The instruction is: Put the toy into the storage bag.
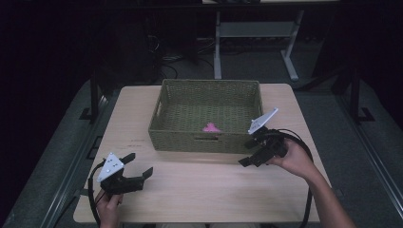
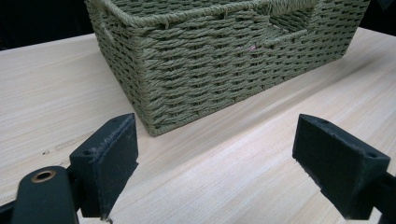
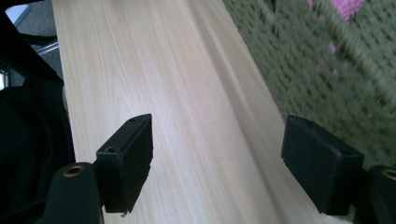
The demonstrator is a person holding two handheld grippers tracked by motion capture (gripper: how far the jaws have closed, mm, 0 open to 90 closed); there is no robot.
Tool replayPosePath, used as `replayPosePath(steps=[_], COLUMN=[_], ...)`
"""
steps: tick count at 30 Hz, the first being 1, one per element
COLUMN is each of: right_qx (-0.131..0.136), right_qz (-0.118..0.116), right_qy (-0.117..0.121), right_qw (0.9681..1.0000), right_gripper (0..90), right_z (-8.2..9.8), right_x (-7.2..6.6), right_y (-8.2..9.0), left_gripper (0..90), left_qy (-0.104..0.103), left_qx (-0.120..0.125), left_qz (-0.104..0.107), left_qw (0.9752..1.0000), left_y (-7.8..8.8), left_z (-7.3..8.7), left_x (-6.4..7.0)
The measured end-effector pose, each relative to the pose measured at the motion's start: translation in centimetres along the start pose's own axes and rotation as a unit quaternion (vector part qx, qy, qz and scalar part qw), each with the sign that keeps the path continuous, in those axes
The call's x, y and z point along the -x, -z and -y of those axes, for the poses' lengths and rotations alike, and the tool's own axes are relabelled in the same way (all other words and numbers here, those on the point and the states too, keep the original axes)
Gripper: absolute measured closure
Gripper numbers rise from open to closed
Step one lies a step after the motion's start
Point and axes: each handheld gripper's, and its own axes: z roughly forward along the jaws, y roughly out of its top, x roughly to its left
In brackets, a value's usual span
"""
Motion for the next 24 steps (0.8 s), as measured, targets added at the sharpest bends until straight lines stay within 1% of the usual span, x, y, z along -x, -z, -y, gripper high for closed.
replayPosePath(steps=[4,9,12,18,24], right_qx=[0.0,0.001,-0.001,-0.004,-0.001], right_qz=[0.0,0.0,0.0,0.009,0.016], right_qy=[-0.005,-0.015,-0.021,-0.025,-0.036], right_qw=[1.0,0.9999,0.9998,0.9996,0.9992], right_gripper=[24.6,24.5,24.6,24.6,24.6], right_z=[1.0,2.2,2.7,3.7,4.9], right_x=[-0.1,-0.1,-0.1,-0.1,-0.1], right_y=[-0.4,-0.8,-1.0,-1.2,-1.2], left_gripper=[13.8,13.9,13.8,13.8,13.8], left_qy=[-0.004,0.0,-0.002,-0.002,-0.004], left_qx=[-0.002,0.0,-0.002,-0.003,-0.004], left_qz=[0.0,0.0,-0.001,0.0,0.001], left_qw=[1.0,1.0,1.0,1.0,1.0], left_y=[0.0,0.0,0.0,-0.1,-0.1], left_z=[0.0,0.0,0.0,0.0,0.0], left_x=[0.1,0.0,0.0,0.0,0.1])
